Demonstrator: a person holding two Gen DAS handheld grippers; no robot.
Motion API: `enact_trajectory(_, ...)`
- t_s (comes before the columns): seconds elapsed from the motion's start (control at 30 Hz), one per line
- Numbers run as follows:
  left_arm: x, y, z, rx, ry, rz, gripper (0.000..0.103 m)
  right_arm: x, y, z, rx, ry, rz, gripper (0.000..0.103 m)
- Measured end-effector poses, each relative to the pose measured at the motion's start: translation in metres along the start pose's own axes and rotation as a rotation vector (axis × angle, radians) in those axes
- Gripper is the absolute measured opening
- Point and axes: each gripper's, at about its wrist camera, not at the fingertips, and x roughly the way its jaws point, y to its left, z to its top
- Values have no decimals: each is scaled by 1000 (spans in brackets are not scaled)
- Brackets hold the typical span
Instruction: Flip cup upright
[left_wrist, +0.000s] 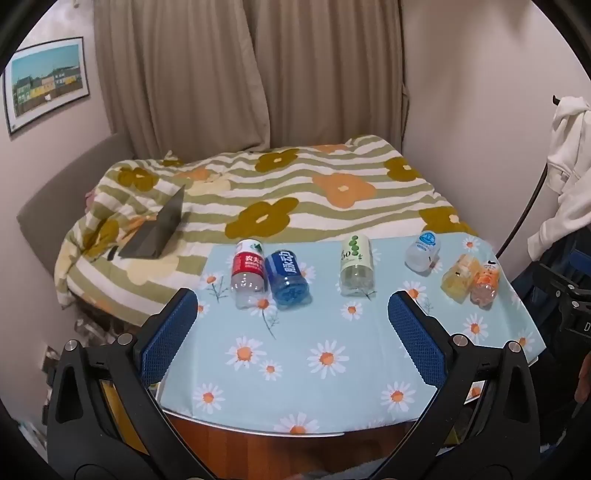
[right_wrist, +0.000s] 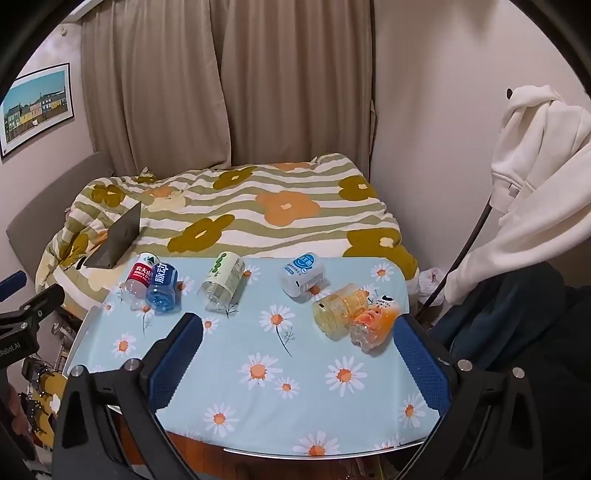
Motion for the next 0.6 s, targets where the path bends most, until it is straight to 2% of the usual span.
enact_trajectory(0.27,-7,19,10,-10,-16,-22,103,-1,0,0,-5,-1,-5,103)
enact_trajectory(0.6,-6,2,-6,2,-37,-4,103,-3,-2,0,-1,-1,5,103)
